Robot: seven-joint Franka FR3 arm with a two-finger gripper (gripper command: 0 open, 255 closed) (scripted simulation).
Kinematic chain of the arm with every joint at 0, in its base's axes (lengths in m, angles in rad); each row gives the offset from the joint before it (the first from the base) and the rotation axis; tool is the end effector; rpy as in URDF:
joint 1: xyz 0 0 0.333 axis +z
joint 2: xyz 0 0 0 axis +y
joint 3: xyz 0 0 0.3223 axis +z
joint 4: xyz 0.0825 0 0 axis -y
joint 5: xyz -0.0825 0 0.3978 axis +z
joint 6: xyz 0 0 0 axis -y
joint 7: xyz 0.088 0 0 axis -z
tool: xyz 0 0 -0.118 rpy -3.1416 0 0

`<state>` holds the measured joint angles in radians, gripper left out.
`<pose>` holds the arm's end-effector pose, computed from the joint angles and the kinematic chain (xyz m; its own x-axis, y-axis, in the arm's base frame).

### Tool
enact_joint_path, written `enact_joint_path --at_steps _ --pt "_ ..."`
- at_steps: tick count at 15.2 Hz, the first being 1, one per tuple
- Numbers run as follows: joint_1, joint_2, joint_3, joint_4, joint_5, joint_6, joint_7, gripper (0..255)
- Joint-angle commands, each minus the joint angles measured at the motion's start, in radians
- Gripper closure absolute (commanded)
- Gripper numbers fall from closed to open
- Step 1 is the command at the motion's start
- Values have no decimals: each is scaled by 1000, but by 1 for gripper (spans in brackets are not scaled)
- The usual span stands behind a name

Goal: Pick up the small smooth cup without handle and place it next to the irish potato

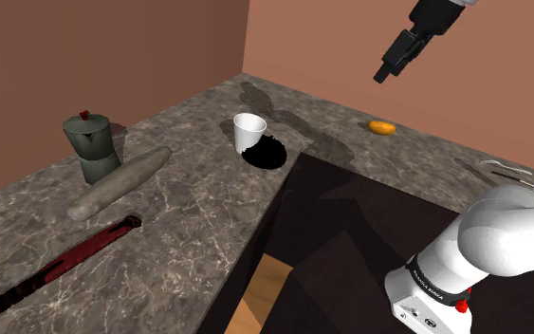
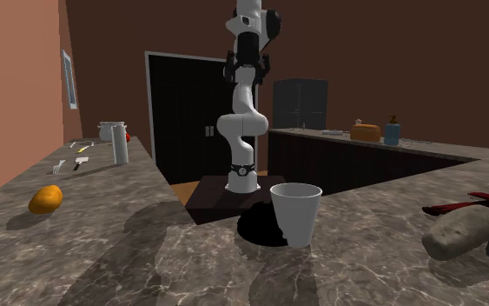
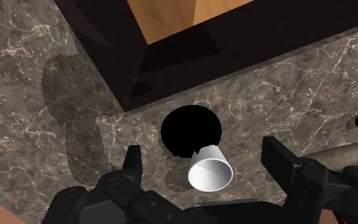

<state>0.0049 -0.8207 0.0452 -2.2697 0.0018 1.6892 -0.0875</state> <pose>0.3184 0.0220 0.6493 0.9637 0.1295 0.2336 0.1206 -0.9913 0.0519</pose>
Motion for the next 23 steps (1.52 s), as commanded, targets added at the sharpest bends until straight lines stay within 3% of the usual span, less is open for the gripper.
enact_joint_path --at_steps 1,13,23 --pt "0 0 0 0 0 0 0 0" --pt "-18 370 168 58 -29 263 193 0" --pt "-34 756 279 255 -175 379 397 0"
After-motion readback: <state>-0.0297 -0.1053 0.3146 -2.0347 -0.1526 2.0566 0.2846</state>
